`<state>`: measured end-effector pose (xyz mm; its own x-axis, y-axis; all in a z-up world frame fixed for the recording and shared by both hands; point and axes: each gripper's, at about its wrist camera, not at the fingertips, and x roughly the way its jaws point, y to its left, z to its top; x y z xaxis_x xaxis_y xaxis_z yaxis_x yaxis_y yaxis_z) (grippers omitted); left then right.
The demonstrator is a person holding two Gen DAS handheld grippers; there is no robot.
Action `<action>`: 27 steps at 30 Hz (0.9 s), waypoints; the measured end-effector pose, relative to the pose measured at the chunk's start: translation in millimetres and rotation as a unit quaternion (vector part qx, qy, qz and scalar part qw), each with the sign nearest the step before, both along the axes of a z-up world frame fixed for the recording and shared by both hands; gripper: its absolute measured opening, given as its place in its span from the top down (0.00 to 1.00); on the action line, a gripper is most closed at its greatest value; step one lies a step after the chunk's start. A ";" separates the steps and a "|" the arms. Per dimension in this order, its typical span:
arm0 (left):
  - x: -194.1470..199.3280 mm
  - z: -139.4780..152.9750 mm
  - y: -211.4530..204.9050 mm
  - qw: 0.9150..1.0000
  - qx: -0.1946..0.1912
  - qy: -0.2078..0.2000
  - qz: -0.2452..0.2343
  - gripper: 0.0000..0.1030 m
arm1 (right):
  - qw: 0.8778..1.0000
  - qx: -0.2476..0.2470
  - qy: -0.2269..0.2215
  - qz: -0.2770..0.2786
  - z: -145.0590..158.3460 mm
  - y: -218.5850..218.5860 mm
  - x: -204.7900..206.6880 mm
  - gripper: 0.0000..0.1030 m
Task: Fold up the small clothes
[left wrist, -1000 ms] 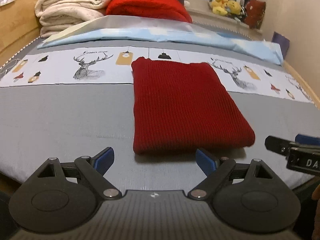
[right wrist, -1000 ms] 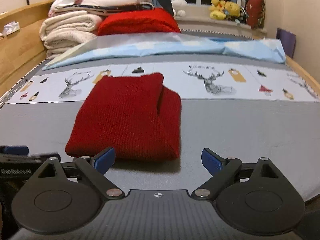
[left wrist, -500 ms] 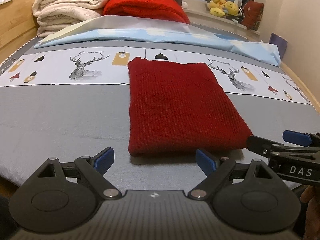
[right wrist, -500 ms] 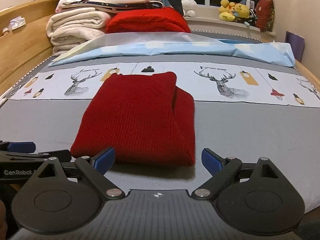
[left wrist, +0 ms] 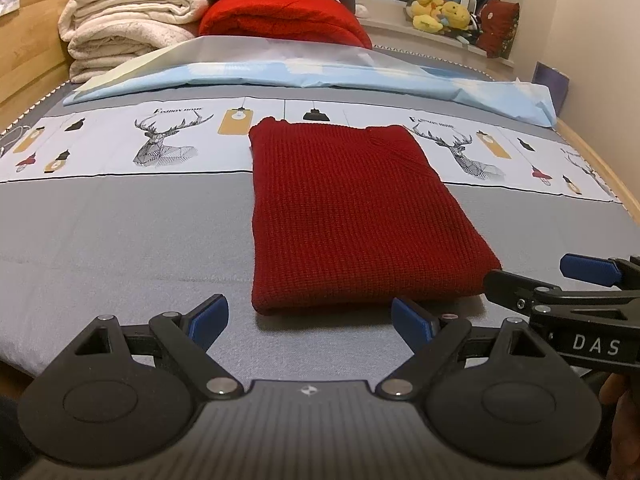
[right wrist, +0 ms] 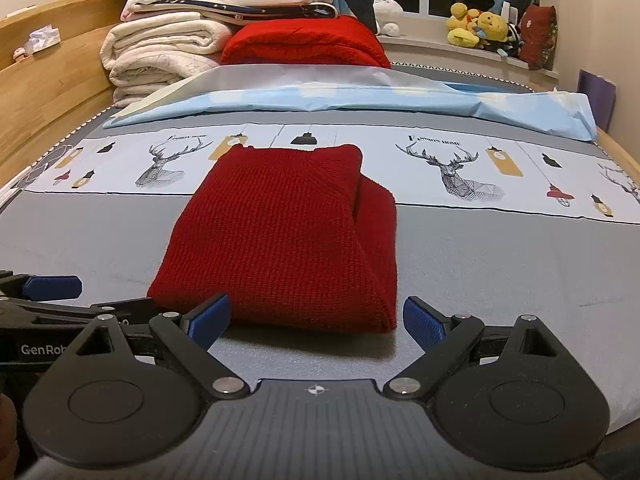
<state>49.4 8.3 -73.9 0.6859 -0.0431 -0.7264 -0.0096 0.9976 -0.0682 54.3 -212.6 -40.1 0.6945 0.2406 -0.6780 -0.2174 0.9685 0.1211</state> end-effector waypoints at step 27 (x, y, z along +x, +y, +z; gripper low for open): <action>-1.2 -2.5 -0.3 1.000 0.001 0.002 0.001 0.11 | 1.000 -0.001 0.002 0.001 -2.0 4.0 -1.3 0.09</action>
